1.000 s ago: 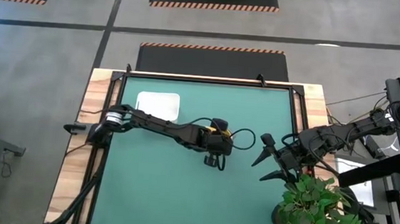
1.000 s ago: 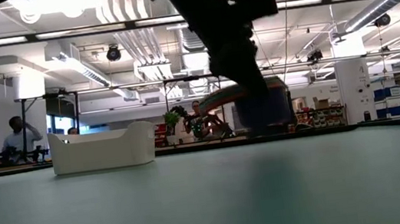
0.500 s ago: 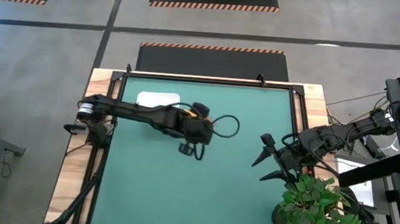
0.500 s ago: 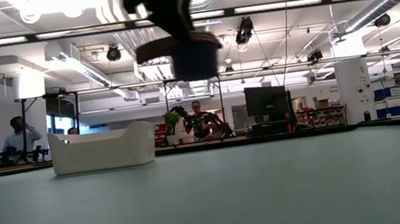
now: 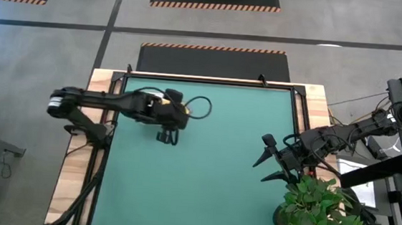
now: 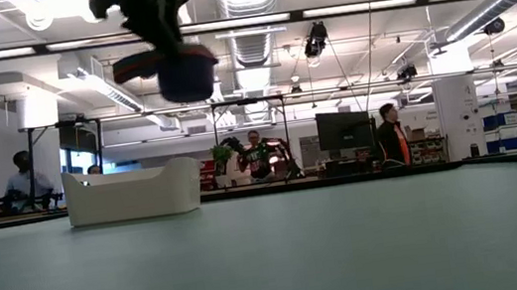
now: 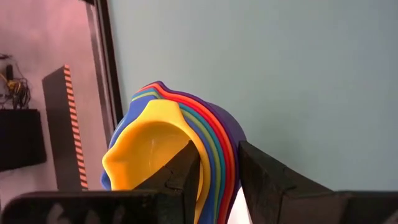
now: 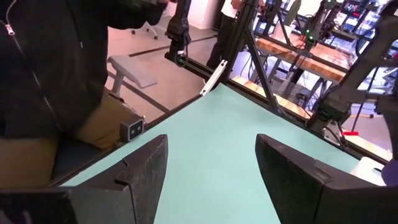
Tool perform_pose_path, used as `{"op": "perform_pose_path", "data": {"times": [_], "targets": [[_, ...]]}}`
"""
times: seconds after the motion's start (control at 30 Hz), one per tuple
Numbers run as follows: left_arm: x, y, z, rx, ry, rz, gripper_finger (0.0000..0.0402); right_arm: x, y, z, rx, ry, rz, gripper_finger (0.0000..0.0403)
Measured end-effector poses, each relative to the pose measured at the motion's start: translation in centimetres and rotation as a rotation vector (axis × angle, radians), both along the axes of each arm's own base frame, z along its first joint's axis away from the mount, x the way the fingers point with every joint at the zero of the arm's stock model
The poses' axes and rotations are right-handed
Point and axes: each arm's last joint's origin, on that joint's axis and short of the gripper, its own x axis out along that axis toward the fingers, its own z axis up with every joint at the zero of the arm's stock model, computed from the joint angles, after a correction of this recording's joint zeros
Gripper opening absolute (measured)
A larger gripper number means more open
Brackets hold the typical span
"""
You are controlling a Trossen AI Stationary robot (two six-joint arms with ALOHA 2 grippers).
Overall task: Nest measuring cups in basket
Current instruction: Put the nested measuring cups into the white bin
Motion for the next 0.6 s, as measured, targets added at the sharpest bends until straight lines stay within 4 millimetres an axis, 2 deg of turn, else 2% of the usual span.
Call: {"op": "perform_pose_path", "data": {"times": [0.27,0.43,0.6], "targets": [[-4.8,2.8,-4.5,0.032,-0.034,0.057,0.0084,0.0,0.0,0.1,0.002,-0.007,-0.002,0.0231],[-6.4,4.9,-6.6,0.038,-0.043,0.128,0.0084,0.1,-0.1,0.1,-0.003,-0.012,-0.036,0.0231],[-7.3,7.0,-7.9,-0.049,-0.032,0.176,0.0084,0.1,-0.1,0.1,-0.009,-0.019,-0.051,0.0231]]}}
